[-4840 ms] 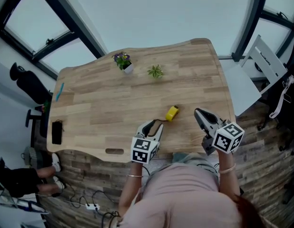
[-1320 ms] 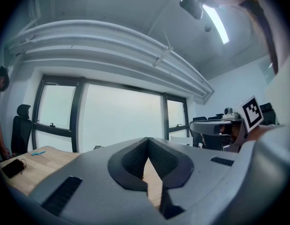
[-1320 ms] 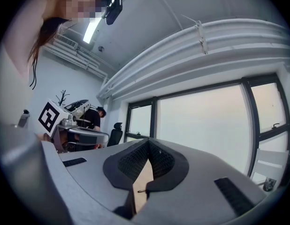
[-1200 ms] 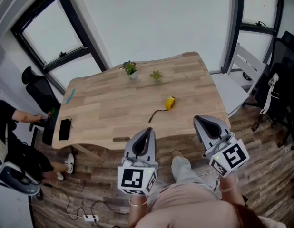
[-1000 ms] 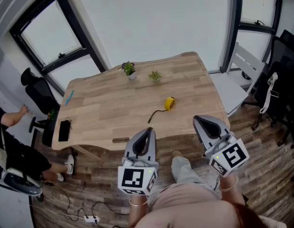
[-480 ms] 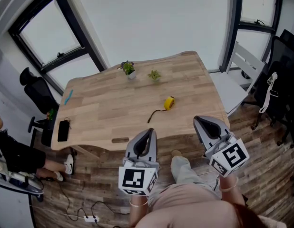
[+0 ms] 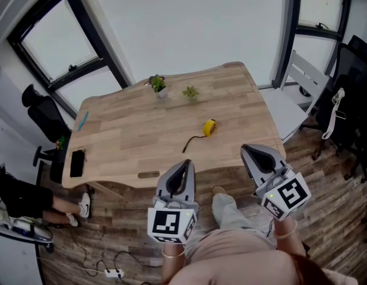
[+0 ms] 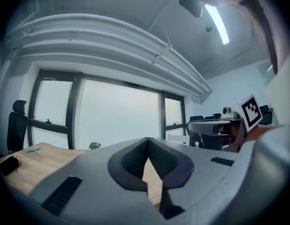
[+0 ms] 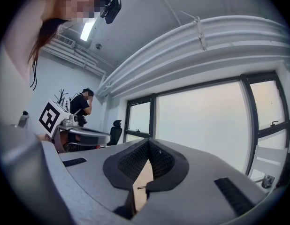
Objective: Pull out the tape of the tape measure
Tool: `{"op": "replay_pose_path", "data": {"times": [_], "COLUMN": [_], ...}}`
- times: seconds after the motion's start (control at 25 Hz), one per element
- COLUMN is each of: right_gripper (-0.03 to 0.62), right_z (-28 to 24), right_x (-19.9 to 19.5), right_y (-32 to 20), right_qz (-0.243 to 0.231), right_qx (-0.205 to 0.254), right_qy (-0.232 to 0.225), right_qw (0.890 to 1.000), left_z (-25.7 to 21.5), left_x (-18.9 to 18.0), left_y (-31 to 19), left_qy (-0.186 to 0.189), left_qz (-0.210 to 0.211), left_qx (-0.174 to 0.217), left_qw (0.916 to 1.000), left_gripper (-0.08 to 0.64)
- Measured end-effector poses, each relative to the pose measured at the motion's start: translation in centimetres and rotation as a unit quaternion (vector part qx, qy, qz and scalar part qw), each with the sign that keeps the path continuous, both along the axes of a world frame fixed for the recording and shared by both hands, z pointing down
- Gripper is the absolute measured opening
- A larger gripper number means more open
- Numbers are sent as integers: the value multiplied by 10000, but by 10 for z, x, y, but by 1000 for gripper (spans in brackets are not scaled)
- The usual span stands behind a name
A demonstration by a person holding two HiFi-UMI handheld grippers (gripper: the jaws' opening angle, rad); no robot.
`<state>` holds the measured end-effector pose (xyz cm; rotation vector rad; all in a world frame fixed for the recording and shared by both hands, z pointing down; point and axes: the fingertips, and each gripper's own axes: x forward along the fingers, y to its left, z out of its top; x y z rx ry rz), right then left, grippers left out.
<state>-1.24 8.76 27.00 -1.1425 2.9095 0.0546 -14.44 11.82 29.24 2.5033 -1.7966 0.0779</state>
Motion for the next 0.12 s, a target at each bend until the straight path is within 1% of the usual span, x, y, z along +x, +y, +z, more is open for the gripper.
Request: {"op": "replay_pose_path", "data": {"times": [0.12], "right_gripper": [-2], "right_z": [1], "right_x": [-1], "right_y": [0], "right_qz": [2], "right_qx": [-7], "right_qy": [-2], "right_qw": [10000], "left_z": [1], "left_x": [-1], "left_y": [-1], "left_qy": [13], "left_qz": [-9], "left_qx": [-2], "left_qw": [10000], "left_gripper": [0]}}
